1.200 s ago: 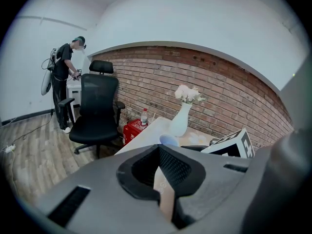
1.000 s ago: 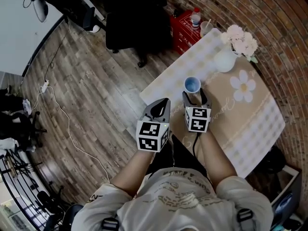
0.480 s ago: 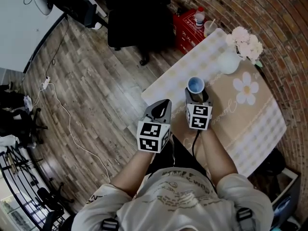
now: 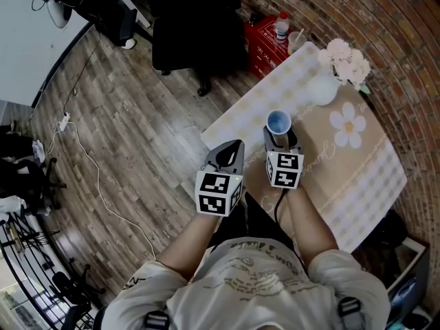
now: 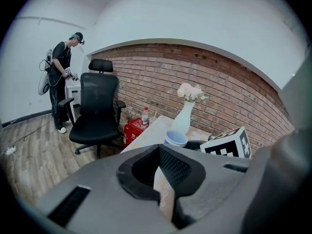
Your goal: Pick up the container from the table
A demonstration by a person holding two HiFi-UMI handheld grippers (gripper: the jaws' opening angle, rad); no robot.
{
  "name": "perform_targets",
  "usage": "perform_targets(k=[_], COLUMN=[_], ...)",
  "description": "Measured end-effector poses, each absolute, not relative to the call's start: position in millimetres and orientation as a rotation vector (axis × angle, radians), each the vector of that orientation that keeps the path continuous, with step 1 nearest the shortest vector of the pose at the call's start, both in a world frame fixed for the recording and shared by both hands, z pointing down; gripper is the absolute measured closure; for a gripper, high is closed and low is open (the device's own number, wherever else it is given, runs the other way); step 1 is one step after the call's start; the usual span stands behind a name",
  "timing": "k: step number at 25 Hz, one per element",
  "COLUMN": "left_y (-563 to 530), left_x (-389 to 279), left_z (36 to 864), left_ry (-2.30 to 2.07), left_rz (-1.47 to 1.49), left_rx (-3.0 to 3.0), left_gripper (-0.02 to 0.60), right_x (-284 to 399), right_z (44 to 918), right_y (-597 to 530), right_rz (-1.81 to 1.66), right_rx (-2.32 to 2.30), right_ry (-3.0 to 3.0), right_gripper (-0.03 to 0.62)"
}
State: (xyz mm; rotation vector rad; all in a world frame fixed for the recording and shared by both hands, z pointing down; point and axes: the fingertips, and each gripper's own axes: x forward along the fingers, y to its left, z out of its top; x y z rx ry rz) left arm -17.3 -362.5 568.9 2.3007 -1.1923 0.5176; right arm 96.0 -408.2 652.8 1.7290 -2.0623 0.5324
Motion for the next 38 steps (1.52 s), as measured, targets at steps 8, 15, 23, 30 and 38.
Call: perform_targets(k=[8, 15, 23, 30, 38], left_y=[-354.9, -349.4, -342.0, -328.9, -308.3], left_x=[-12.2, -3.9, -0.7, -2.1, -16.9], left_z=[548.8, 524.1, 486.0, 459.1, 435.7], left_ry=[-1.171, -1.148, -1.136, -1.132, -1.145], left_rz=[0.491, 0.440, 0.394, 0.350, 0.310], left_rx=[2.345, 2.398, 2.477, 2.544, 2.587], left_gripper=[0.580, 0.580, 0.580, 0.580, 0.580], right_x=[100.2, 101.7, 96.7, 84.0, 58.3], right_z=[611.9, 570.9, 502.6, 462.5, 440.3], right_y=[-394.1, -378.8, -361.5, -341.5, -312.8], right_rz=[0.524, 0.514, 0.478, 0.408, 0.374], right_rx=[1.791, 1.853, 1.923, 1.935, 1.906], right_ry=[-2.081, -2.100, -2.145, -2.180, -2.232], right_gripper=[0.324, 0.325, 0.327, 0.332, 0.335])
